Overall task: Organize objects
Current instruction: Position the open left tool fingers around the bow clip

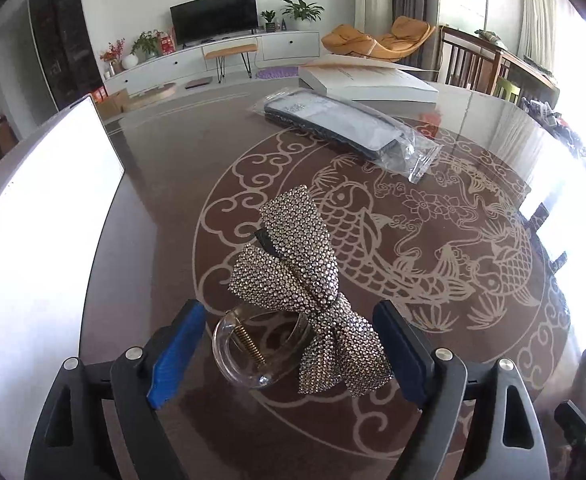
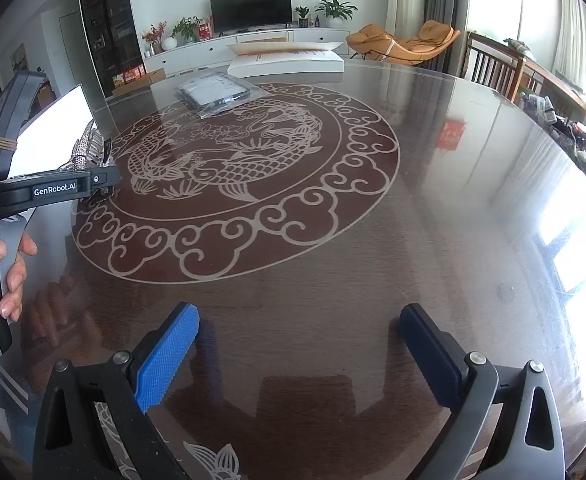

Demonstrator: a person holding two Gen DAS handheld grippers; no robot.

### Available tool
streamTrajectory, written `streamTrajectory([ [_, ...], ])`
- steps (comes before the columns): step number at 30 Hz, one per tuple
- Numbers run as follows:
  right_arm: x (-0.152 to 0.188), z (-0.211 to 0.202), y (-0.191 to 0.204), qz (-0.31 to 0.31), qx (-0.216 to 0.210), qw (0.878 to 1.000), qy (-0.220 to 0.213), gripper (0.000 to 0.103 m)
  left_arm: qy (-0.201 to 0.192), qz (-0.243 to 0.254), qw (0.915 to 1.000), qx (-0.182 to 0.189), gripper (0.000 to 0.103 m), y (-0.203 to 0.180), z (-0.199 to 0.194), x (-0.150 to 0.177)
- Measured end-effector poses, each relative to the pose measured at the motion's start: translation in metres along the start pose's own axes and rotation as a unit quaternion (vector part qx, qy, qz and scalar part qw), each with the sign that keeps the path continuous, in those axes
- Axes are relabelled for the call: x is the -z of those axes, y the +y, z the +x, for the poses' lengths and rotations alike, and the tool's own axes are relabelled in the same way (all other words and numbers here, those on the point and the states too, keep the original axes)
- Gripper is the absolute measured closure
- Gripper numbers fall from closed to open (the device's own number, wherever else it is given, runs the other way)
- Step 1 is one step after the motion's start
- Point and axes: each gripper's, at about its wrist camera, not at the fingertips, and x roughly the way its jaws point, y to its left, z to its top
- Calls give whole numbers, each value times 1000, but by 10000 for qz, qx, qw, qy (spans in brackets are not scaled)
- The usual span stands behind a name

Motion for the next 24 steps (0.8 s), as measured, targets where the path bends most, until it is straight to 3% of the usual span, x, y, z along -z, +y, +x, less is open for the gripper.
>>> streamTrajectory([
  [6, 0, 0, 0, -11, 9, 10000, 6, 2, 71, -318, 9994, 91, 15, 10, 4, 5],
  [24, 1, 1, 4, -117, 102, 9999, 71, 1, 152, -526, 9983, -197, 0, 15, 3, 10],
])
